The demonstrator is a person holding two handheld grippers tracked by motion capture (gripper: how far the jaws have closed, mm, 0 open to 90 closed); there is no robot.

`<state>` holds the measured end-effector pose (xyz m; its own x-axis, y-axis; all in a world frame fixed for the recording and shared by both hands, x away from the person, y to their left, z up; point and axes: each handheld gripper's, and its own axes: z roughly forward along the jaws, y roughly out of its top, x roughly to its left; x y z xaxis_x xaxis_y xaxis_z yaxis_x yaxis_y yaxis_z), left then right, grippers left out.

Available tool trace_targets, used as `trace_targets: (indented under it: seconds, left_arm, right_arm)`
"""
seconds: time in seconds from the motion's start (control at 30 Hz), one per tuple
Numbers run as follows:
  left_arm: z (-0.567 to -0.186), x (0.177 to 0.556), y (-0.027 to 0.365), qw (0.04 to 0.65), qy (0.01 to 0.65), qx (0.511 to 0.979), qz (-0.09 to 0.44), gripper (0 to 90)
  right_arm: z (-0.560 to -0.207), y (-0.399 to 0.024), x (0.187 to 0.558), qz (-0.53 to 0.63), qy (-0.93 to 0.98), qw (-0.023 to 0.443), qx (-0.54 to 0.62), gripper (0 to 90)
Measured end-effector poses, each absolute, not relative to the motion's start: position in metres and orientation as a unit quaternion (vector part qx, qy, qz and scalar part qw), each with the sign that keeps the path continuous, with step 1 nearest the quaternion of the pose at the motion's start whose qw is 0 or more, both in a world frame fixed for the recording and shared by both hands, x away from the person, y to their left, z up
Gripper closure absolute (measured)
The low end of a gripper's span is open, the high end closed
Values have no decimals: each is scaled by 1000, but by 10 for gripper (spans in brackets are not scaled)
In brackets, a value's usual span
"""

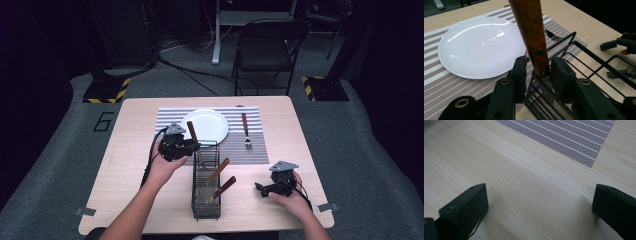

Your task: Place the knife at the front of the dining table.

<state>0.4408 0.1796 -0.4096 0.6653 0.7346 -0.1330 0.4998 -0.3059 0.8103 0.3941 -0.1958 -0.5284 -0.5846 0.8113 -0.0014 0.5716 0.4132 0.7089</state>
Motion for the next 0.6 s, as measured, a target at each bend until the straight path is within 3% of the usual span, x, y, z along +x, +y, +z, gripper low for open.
trace_targets:
  seconds: [0.6]
  left_arm:
    - [-403,433,183,458,390,787,138,750]
  right_arm:
    - [-528,-195,394,342,821,174,422,0]
